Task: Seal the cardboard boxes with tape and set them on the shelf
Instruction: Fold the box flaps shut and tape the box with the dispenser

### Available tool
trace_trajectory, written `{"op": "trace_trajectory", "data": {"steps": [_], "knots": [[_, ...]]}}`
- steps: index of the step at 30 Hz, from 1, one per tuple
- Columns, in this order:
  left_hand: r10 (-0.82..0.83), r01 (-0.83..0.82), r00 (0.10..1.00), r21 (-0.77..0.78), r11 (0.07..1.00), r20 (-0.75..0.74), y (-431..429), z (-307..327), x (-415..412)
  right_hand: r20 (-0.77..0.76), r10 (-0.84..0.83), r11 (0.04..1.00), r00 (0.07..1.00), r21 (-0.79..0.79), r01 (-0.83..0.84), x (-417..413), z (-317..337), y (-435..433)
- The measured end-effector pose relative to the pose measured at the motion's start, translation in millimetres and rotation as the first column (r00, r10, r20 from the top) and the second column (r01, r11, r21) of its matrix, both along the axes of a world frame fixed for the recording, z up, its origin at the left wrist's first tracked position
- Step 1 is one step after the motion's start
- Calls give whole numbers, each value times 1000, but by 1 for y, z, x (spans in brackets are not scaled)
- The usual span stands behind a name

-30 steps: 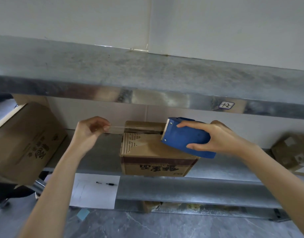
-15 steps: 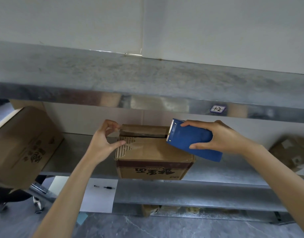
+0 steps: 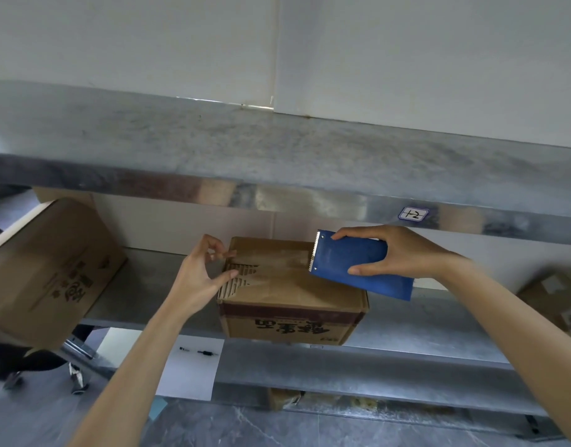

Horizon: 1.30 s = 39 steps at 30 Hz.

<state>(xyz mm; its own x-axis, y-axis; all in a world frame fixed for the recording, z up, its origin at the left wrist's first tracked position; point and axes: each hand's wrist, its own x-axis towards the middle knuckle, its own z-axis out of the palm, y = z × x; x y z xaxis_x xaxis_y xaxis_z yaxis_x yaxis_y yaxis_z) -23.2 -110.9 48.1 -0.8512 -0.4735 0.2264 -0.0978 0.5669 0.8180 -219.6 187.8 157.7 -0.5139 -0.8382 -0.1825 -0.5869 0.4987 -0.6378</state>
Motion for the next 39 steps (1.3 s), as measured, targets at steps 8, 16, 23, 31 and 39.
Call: {"op": "trace_trajectory", "data": {"steps": [8, 16, 23, 31, 39], "knots": [[15, -16, 1000, 48, 999, 11, 1, -1, -1, 21, 7, 998, 1000, 66, -8, -7, -3, -7], [115, -115, 992, -1, 993, 50, -3, 3, -1, 19, 75, 986, 997, 147, -77, -8, -3, -20], [172, -184, 983, 387, 904, 64, -8, 13, -8, 79, 74, 981, 994, 174, -87, -8, -1, -26], [215, -247, 969, 380, 891, 125, -10, -2, -19, 86, 63, 980, 994, 185, -78, -9, -2, -26], [243, -290, 955, 362, 886, 172, -9, -20, -23, 92, 47, 982, 995, 179, -63, -7, -2, -26]]}}
